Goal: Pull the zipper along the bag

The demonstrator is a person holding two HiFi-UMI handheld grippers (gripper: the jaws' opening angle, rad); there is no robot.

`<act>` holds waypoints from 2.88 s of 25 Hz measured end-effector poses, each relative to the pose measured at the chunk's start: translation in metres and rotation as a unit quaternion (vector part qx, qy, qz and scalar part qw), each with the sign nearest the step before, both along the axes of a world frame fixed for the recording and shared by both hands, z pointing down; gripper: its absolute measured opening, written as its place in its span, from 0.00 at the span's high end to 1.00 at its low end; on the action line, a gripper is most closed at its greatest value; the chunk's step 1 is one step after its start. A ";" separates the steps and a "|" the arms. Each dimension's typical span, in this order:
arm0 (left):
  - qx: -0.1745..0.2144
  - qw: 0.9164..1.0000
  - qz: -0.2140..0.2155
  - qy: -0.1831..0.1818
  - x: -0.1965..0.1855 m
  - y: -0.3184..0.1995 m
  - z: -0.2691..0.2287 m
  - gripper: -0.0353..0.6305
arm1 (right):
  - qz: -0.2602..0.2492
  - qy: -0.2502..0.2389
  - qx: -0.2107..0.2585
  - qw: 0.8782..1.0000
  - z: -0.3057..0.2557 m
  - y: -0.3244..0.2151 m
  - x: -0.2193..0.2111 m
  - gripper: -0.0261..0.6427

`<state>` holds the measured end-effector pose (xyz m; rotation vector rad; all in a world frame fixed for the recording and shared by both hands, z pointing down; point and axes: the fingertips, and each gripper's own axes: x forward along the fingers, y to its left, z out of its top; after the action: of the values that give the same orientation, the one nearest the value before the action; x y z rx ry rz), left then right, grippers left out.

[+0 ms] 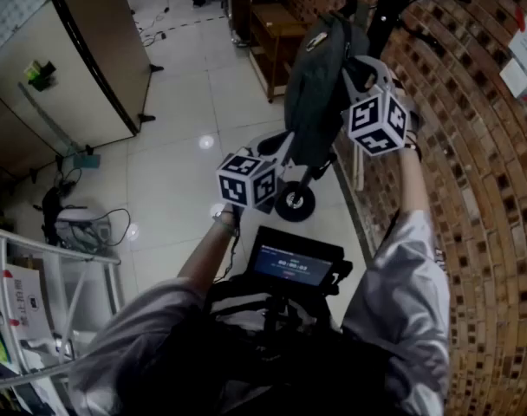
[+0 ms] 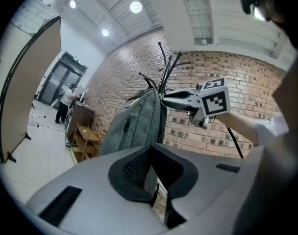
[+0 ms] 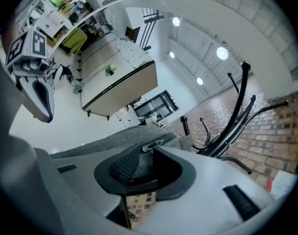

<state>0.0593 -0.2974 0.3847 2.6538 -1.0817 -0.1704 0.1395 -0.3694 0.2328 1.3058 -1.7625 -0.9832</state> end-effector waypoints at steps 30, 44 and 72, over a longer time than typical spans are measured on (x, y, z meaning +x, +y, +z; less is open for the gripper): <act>-0.007 1.000 0.008 0.024 -0.002 -0.012 -0.002 0.94 | 0.011 0.159 0.059 0.985 -0.012 -0.011 0.000 0.82; -0.010 1.000 0.001 0.028 -0.013 -0.017 0.000 0.94 | 0.001 0.060 0.012 0.998 -0.023 -0.007 -0.009 0.94; -0.024 0.999 0.003 0.023 -0.006 -0.010 0.010 0.94 | 0.007 -0.004 -0.039 0.999 0.016 0.018 0.004 0.93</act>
<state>0.0535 -0.3070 0.3945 2.5970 -1.0493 -0.2001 0.1436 -0.3519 0.2488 1.2724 -1.7785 -0.8929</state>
